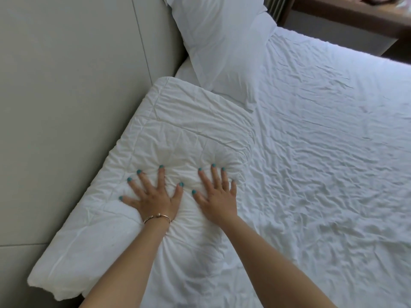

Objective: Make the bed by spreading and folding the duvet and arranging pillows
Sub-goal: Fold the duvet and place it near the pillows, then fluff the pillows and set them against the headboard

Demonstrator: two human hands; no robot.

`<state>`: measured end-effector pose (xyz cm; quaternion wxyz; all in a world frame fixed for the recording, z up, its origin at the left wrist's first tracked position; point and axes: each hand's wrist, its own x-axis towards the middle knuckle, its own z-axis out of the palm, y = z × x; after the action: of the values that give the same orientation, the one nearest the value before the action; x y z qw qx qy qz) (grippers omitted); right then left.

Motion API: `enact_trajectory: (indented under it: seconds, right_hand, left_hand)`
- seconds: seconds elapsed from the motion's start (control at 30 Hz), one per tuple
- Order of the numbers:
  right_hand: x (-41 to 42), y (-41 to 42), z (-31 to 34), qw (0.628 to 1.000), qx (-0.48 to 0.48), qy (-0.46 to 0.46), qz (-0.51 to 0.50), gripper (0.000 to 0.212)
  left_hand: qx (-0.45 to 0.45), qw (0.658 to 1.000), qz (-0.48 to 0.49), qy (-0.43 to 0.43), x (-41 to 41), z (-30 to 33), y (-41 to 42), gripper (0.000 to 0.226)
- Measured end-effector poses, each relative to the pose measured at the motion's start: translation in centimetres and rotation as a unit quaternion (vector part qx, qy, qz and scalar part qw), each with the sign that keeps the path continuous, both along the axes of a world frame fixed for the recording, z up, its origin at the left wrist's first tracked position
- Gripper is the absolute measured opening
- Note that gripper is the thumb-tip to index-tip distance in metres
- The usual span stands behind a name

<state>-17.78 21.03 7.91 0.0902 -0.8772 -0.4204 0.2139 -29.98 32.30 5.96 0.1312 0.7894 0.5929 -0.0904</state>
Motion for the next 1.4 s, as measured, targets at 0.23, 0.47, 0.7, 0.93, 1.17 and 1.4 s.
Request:
enact_trajectory:
  seconds: [0.23, 0.47, 0.7, 0.93, 1.17, 1.4]
  right_hand:
    - [6.0, 1.1, 3.2, 0.997, -0.009, 0.058, 0.039, 0.076]
    - [19.4, 13.5, 5.5, 0.998, 0.002, 0.058, -0.003, 0.069]
    - [30.2, 24.8, 1.3, 0.988, 0.075, 0.138, 0.009, 0.073]
    - [37.3, 35.4, -2.5, 0.973, 0.12, 0.186, -0.068, 0.109]
    - [40.8, 43.2, -2.3, 0.923, 0.22, 0.201, -0.244, 0.14]
    - [42.1, 45.8, -4.0, 0.904, 0.28, 0.153, -0.285, 0.132]
  left_hand:
    - [-0.066, 0.991, 0.052, -0.103, 5.5, 3.6, 2.1, 0.072]
    - [-0.063, 0.993, 0.022, -0.099, 17.9, 5.7, 7.6, 0.061]
    - [0.062, 0.997, 0.009, -0.042, 29.0, 2.7, 19.7, 0.066]
    - [0.123, 0.992, -0.015, -0.025, 31.2, -3.8, 23.3, 0.073]
    - [0.188, 0.981, -0.022, -0.04, 31.7, -8.0, 22.5, 0.084]
    - [0.198, 0.979, -0.013, -0.051, 31.7, -9.4, 22.7, 0.084]
